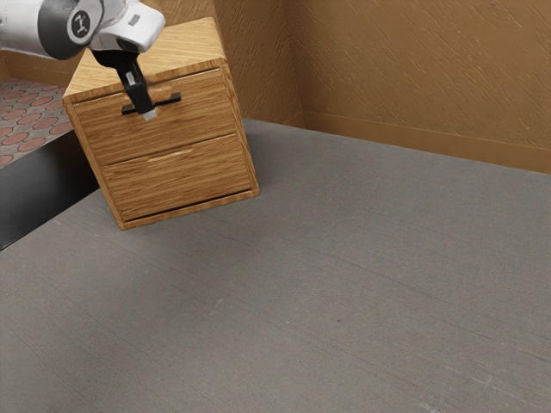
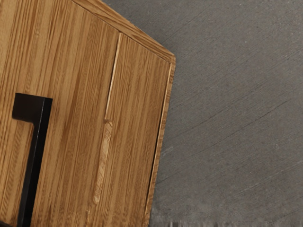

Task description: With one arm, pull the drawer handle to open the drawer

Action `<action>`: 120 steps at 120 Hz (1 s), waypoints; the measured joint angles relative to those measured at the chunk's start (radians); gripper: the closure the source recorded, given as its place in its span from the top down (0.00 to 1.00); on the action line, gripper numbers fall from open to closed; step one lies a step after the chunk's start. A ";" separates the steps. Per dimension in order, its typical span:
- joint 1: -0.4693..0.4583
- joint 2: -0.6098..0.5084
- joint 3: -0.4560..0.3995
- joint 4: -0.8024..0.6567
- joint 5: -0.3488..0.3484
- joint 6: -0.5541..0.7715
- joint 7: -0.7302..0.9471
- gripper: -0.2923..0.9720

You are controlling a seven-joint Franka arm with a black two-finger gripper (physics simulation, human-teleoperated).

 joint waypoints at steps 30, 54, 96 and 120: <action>-0.011 0.022 0.013 -0.088 0.146 0.125 0.054 0.77; -0.023 0.062 0.021 -0.091 0.201 0.253 0.046 0.77; 0.041 0.057 0.019 -0.157 0.148 0.317 0.035 0.77; 0.056 0.077 0.021 -0.160 0.141 0.326 0.031 0.77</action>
